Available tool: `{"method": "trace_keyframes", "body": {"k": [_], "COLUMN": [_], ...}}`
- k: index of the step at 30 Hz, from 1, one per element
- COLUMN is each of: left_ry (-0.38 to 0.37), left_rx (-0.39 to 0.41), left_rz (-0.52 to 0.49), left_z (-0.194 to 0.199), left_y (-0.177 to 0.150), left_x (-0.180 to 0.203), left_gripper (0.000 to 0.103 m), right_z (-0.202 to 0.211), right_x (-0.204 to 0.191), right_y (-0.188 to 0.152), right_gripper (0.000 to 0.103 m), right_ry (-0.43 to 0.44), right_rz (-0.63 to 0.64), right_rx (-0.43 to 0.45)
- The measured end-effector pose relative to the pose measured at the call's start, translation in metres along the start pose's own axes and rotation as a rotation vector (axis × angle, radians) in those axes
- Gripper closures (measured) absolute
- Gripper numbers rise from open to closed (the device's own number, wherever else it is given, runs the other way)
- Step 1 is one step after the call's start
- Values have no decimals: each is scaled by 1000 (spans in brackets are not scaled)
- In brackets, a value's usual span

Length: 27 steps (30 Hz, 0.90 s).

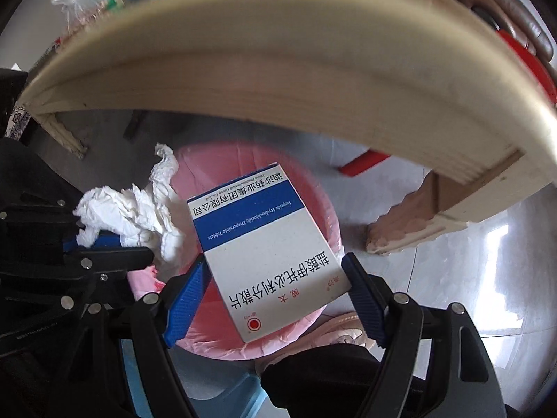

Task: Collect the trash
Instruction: 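Lift the tissue and tablet box and carry both over the pink bin, then open the left and right grippers to drop tissue and box into the bin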

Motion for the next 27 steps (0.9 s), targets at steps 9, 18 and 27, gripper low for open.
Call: {"method": "trace_keyframes", "body": {"k": [9, 18, 27], "left_ry": [5, 58, 72], "left_rx": [-93, -155, -97], "left_rz": [53, 123, 130], "left_z": [-38, -59, -46], "left_y": [4, 7, 12], "left_x": [-19, -38, -35], "left_gripper": [93, 66, 30], "right_z": [-40, -54, -57], "right_x": [-7, -12, -3], "right_y": [-5, -3, -1], "right_gripper": [28, 26, 23], "right_ry": [29, 50, 58], "right_rz": [73, 84, 39], "right_rx": [-80, -104, -99]}}
Point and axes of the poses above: each gripper's, at about its wrist camera, not at the fingertips, and z roughly against the way its jaws point, x to its right, y to its top, the point moved 3 cm from there along -z, roughly the way its jaws point, and after that the axes turned 9 degrees about -y, right-handed, at the moved point
